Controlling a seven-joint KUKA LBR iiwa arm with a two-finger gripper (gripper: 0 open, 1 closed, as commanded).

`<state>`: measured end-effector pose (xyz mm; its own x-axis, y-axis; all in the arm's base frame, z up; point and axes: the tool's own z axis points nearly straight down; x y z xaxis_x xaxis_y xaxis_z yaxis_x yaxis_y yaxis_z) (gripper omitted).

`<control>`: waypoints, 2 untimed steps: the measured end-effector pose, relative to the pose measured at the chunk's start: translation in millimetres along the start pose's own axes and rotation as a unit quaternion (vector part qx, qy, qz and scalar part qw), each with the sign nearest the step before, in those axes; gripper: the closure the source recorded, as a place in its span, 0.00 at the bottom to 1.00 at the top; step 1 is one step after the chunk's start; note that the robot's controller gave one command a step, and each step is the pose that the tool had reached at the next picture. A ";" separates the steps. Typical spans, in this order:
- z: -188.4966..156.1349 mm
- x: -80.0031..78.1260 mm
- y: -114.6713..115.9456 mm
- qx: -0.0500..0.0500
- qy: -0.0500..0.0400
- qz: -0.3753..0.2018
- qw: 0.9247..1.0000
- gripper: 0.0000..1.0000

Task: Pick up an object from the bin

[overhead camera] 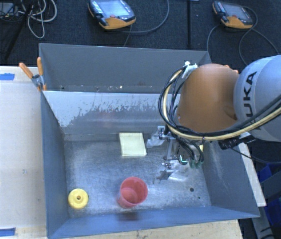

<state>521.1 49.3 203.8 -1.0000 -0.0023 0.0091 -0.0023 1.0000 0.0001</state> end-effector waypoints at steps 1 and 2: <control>-3.7 -1.6 -0.3 0.000 -0.004 0.001 1.000 0.00; 62.1 13.3 24.9 0.000 -0.006 -0.010 1.000 0.00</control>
Offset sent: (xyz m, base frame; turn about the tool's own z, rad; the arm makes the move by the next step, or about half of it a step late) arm -0.0323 0.0515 -0.1338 -0.0430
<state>507.2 74.2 141.9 -0.9997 -0.0225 -0.0026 -0.0225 0.9997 0.0008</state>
